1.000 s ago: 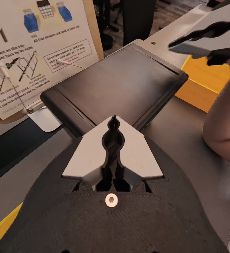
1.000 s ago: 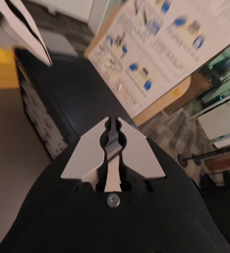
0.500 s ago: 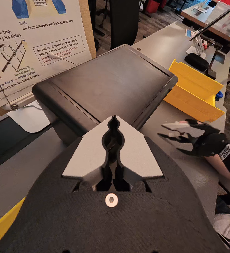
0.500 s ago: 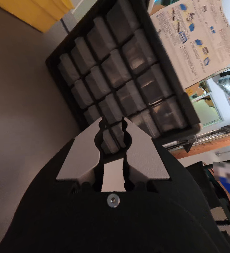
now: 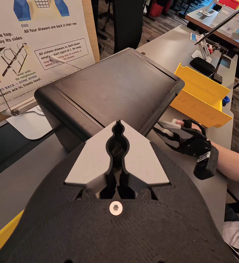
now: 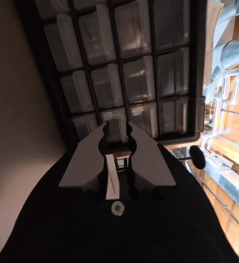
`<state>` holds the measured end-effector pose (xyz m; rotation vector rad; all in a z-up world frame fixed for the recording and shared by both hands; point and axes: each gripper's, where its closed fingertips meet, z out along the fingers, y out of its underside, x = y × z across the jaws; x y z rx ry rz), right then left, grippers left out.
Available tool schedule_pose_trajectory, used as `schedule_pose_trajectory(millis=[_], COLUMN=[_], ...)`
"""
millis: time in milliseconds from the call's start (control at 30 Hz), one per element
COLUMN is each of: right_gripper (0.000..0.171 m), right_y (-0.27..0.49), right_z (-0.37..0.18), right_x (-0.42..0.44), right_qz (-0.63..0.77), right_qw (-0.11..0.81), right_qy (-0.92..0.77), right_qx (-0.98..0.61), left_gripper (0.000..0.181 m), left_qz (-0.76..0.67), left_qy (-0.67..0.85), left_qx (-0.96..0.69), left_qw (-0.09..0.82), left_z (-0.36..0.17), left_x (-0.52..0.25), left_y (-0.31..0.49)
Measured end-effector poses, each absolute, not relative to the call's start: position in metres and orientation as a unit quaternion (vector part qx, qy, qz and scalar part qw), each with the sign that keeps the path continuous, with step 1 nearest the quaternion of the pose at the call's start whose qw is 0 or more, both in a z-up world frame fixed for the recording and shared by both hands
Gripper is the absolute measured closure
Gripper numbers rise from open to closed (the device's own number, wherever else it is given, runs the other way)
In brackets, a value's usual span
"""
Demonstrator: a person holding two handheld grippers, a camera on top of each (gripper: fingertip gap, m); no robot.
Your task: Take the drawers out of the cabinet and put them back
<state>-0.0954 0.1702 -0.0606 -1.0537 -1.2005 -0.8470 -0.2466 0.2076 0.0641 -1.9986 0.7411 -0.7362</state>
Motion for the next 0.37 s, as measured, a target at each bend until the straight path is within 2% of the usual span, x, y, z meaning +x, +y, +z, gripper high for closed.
schedule_pose_trajectory(millis=[33,133,233,367], right_gripper=[0.149,0.151,0.162,0.162], right_y=[0.175,0.186,0.187,0.164], right_z=[-0.061,-0.058,-0.055,-0.055], right_x=[-0.093,-0.087,-0.088,-0.086], right_qz=[-0.388,-0.428,-0.439,-0.427], right_qw=[0.611,0.599,0.598,0.584], right_qy=[-0.519,-0.51,-0.511,-0.531], right_qx=[-0.456,-0.445,-0.434,-0.441], left_gripper=[0.181,0.181,0.181,0.181], left_qz=[-0.295,-0.298,-0.301,-0.296], left_qy=[0.298,0.299,0.3,0.297], left_qx=[-0.8,-0.799,-0.797,-0.797], left_qw=[0.429,0.429,0.428,0.435], left_z=[0.064,0.064,0.064,0.064], left_x=[-0.247,-0.247,-0.247,-0.247], left_y=[0.208,0.208,0.208,0.211])
